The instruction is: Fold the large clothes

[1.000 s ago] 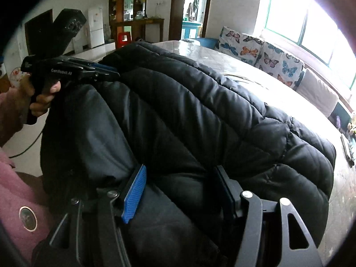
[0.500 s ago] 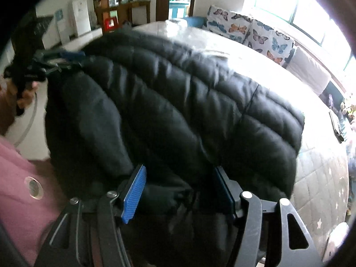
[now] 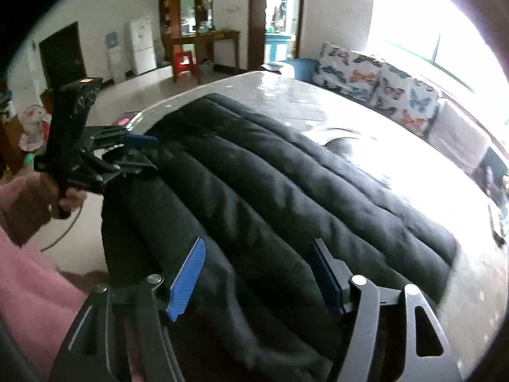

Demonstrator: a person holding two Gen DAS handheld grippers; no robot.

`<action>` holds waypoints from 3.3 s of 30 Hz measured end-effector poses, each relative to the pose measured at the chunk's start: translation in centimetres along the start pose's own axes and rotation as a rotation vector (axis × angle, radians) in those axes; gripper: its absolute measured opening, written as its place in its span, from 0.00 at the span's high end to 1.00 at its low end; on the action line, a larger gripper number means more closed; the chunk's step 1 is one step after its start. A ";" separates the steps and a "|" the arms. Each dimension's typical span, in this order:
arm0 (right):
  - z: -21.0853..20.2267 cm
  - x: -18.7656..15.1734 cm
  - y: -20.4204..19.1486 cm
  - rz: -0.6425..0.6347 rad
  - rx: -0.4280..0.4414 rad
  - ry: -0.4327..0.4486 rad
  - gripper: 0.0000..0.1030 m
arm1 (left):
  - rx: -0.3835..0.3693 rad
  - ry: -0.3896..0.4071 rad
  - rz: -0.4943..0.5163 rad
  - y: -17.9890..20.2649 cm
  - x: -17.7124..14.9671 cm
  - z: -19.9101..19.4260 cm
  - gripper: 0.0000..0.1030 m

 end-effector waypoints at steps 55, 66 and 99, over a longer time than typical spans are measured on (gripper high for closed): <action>1.0 -13.3 21.2 0.828 0.366 0.176 0.00 | -0.124 -0.170 -0.357 -14.1 6.8 8.5 0.00; 0.9 -12.4 20.6 0.815 0.459 0.072 0.00 | -0.118 -0.168 -0.365 -13.8 6.8 9.2 0.00; 2.4 -9.3 18.2 0.760 0.410 -0.083 0.00 | -0.170 -0.198 -0.398 -14.0 6.0 9.5 0.00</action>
Point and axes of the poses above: each gripper's, at about its wrist camera, not at the fingertips, and z roughly the way its jaws point, y to its right, x to its top, the point moved 1 cm from there along z, roughly the way its jaws point, and after that the axes turned 8 degrees about -y, right-handed, at the moved point
